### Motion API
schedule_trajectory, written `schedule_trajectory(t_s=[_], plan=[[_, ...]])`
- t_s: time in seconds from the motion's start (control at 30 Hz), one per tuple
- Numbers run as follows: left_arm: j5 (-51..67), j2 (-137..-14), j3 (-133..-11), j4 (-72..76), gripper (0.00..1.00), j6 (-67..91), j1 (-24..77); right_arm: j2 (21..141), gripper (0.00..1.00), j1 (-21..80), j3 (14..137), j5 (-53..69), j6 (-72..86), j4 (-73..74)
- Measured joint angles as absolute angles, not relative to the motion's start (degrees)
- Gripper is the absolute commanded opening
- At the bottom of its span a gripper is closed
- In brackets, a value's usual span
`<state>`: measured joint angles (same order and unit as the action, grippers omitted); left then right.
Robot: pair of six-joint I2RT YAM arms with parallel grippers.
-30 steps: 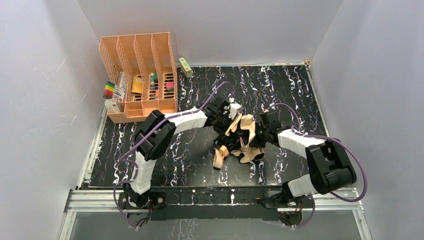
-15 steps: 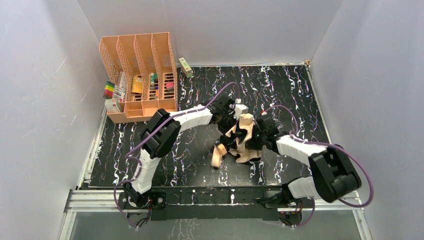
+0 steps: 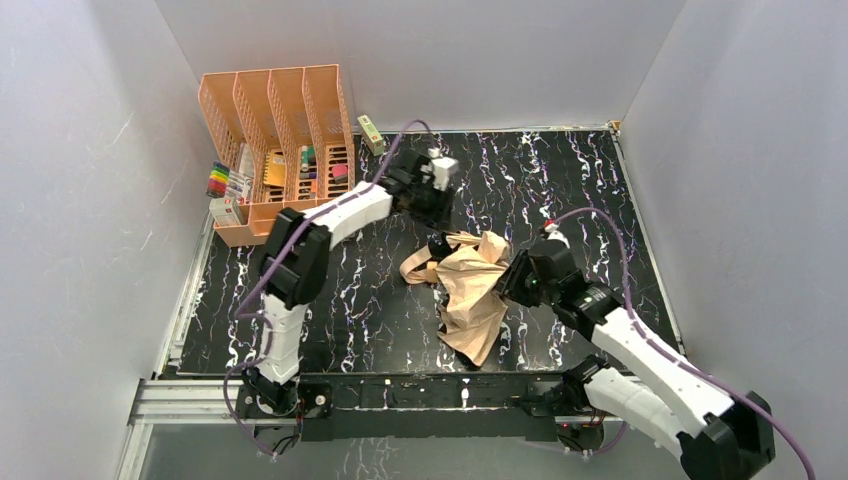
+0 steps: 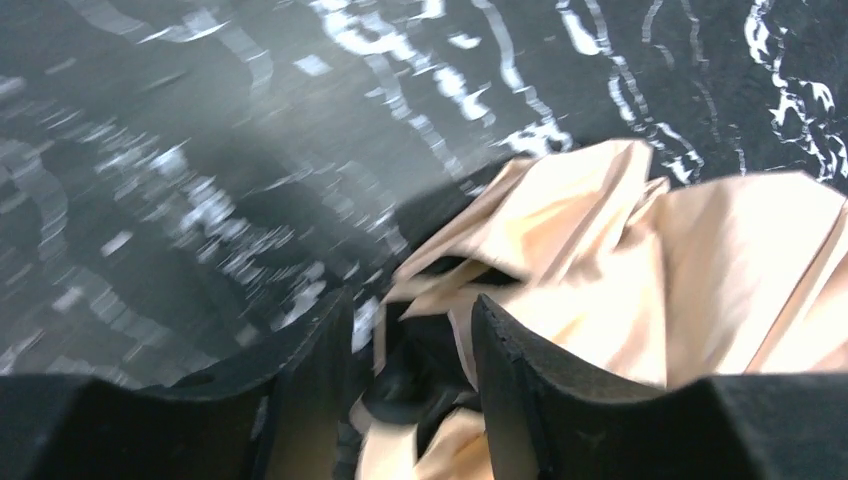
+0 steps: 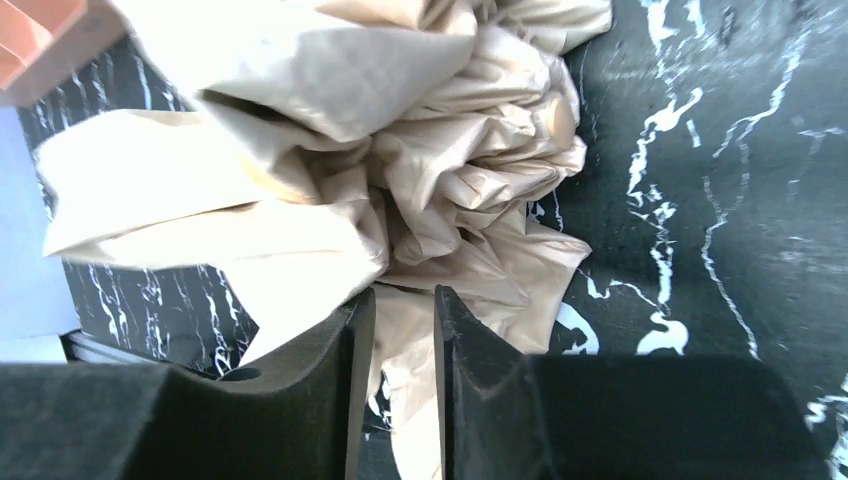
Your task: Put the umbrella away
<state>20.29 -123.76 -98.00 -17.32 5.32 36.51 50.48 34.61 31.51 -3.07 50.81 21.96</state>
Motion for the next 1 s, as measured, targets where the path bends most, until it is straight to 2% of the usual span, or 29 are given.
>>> schedule_trajectory(t_s=[0.17,0.4,0.63,0.7,0.83,1.0], plan=[[16.71,-109.93,-85.60,-15.86,0.52,6.96,31.07,43.00,0.46,34.61,35.38,-7.49,49.52,30.50],[13.98,-90.04,-69.47,-12.47,0.53,9.72,31.59,38.57,0.51,34.61,35.42,-6.55,46.48,37.54],[14.55,-77.97,-51.92,-11.09,0.56,16.91,33.58,34.96,0.65,34.61,35.42,5.26,40.64,35.03],[13.76,-73.41,-46.46,-9.17,0.57,21.21,38.13,37.82,0.70,34.61,35.29,11.18,39.35,31.33],[10.33,-68.23,-40.40,-4.69,0.59,28.75,47.44,44.69,0.68,34.63,29.80,14.55,41.21,23.00],[7.86,-67.66,-37.93,-2.20,0.59,32.67,49.12,50.74,0.46,34.92,23.75,14.68,47.72,11.22]])
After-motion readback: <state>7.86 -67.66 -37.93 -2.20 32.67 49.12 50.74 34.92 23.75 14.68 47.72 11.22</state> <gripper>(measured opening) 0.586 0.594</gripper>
